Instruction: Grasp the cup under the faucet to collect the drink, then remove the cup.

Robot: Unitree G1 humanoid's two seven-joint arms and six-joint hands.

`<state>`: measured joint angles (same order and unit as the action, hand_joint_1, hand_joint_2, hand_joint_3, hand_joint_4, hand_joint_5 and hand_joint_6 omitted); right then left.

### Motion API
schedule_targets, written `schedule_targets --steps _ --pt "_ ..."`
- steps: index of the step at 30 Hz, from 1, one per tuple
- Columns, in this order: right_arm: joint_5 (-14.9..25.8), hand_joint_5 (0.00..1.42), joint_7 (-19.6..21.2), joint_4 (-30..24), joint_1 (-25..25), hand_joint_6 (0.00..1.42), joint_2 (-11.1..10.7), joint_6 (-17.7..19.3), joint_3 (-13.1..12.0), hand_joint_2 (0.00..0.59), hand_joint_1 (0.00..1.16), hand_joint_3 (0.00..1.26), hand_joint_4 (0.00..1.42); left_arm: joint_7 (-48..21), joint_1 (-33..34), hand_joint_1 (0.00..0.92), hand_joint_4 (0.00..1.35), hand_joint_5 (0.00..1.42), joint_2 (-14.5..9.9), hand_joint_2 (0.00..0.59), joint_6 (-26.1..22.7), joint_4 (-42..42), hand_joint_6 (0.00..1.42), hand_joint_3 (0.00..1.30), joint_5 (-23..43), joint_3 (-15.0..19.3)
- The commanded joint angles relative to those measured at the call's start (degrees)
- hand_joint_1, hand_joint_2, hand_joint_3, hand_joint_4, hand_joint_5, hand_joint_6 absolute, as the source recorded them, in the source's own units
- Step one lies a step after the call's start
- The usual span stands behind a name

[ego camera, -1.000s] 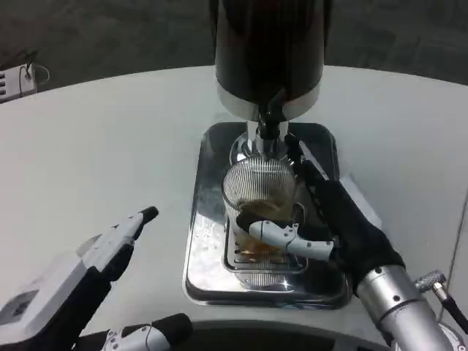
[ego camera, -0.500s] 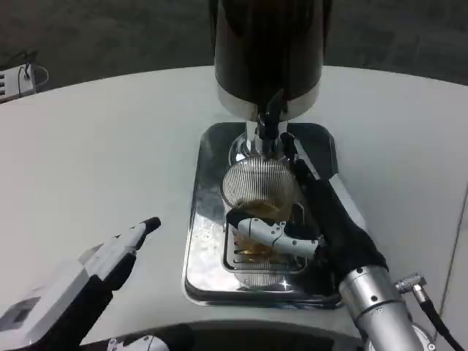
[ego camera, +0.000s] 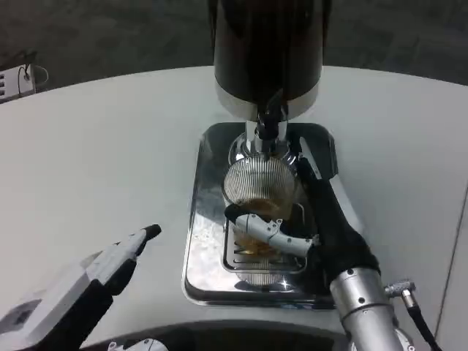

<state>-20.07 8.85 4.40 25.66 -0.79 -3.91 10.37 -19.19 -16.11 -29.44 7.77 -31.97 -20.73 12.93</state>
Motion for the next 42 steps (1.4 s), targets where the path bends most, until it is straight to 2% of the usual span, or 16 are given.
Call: schedule_targets --steps 1,12,21,29,42 --pt "-0.8 0.02 1.8 1.4 0.4 0.05 0.6 1.6 0.2 0.188 0.88 0.00 0.00 -1.0 -0.2 0.000 0.00 0.00 -1.0 0.062 -1.0 0.0 0.01 0.00 0.2 0.5" --pt "-1.8 0.07 4.2 4.3 1.1 0.09 1.8 2.8 1.2 0.183 0.88 0.00 0.00 -1.3 0.6 0.000 0.00 0.00 -2.0 0.062 -1.7 0.9 0.01 0.00 0.8 0.4" --pt "-1.7 0.18 6.4 7.1 2.6 0.17 3.4 3.4 1.5 0.187 0.88 0.00 0.11 -1.5 1.0 0.000 0.00 0.00 -2.5 0.062 -2.3 1.6 0.01 0.00 1.0 0.4" --pt "-3.0 0.35 9.8 9.9 3.7 0.30 5.0 3.8 2.4 0.192 0.94 0.15 0.27 -1.9 1.2 0.000 0.00 0.00 -3.0 0.063 -2.7 2.2 0.02 0.00 1.2 0.7" --pt "-7.2 0.61 19.5 14.1 4.7 0.52 9.2 2.7 3.5 0.220 1.01 0.36 0.52 -2.7 1.9 0.000 0.00 0.00 -3.5 0.063 -3.3 3.0 0.02 0.00 1.6 0.7"
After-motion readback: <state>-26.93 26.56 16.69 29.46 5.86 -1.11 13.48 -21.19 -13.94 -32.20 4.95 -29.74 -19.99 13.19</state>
